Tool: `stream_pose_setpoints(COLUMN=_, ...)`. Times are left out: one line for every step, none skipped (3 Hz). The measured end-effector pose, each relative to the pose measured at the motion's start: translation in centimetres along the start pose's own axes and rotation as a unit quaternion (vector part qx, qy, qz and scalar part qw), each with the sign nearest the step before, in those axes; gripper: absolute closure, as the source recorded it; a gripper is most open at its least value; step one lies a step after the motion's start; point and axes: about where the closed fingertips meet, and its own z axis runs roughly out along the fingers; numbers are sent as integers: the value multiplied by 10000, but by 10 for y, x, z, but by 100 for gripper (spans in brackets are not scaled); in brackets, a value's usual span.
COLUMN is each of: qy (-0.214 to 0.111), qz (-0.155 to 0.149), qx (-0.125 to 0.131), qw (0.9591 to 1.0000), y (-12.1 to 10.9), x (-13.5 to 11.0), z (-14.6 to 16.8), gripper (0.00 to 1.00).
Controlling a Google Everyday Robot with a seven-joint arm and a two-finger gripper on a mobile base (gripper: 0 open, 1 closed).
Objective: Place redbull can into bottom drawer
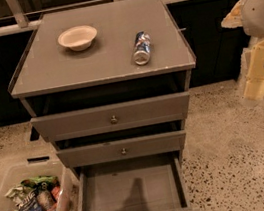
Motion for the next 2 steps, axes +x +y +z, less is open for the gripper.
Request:
stream_pose_setpoints(qy=-33, qz=-16, qx=35, qw=10000, y=-3, x=-1, z=0, gripper=0)
stream_pose_setpoints(qy=-146, qz=-355, qx=216, qw=9990, y=-28, x=-26, z=-5, gripper=0)
